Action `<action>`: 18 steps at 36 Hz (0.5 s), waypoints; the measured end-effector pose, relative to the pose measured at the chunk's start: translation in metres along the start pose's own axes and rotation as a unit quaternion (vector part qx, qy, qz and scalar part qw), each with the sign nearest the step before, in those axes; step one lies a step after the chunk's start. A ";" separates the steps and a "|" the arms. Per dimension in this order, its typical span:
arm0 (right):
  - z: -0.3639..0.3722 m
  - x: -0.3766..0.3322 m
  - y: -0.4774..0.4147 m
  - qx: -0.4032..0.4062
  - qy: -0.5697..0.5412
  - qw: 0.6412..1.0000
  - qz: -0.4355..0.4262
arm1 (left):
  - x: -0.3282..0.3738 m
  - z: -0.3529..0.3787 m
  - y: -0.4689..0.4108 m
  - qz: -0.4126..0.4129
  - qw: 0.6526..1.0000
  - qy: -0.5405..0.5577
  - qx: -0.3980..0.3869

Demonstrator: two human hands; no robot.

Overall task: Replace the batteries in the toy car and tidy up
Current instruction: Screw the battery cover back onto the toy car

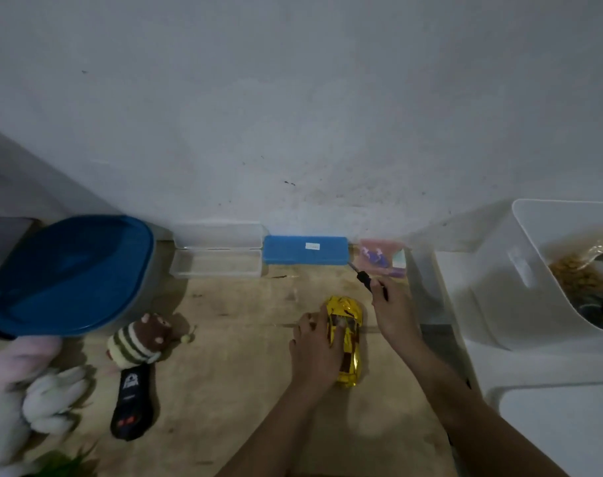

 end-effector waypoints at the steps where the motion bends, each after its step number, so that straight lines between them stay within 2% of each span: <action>1: 0.004 -0.009 -0.003 -0.003 0.003 1.000 -0.017 | -0.007 -0.010 -0.003 -0.001 1.000 0.016 0.021; 6: 0.043 -0.056 -0.017 -0.044 0.000 0.994 -0.099 | -0.064 -0.078 -0.022 -0.042 0.985 0.120 0.120; 10: 0.099 -0.094 -0.031 -0.101 0.052 0.982 -0.150 | -0.118 -0.148 -0.051 -0.084 0.973 0.111 0.183; 13: 0.149 -0.115 -0.040 -0.140 0.099 0.966 -0.192 | -0.147 -0.183 -0.074 -0.073 0.978 0.092 0.173; 18: 0.214 -0.127 -0.051 -0.171 0.188 0.943 -0.214 | -0.168 -0.192 -0.105 -0.044 0.989 0.095 0.109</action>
Point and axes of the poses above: each hand's wrist, its own y-axis away from the middle knuckle, its own z-axis out of the palm, x = y × z, the point moved 4 cm from there along -y, towards the middle knuckle, and after that the axes turned 6 degrees about -z, right-handed, at the moved point
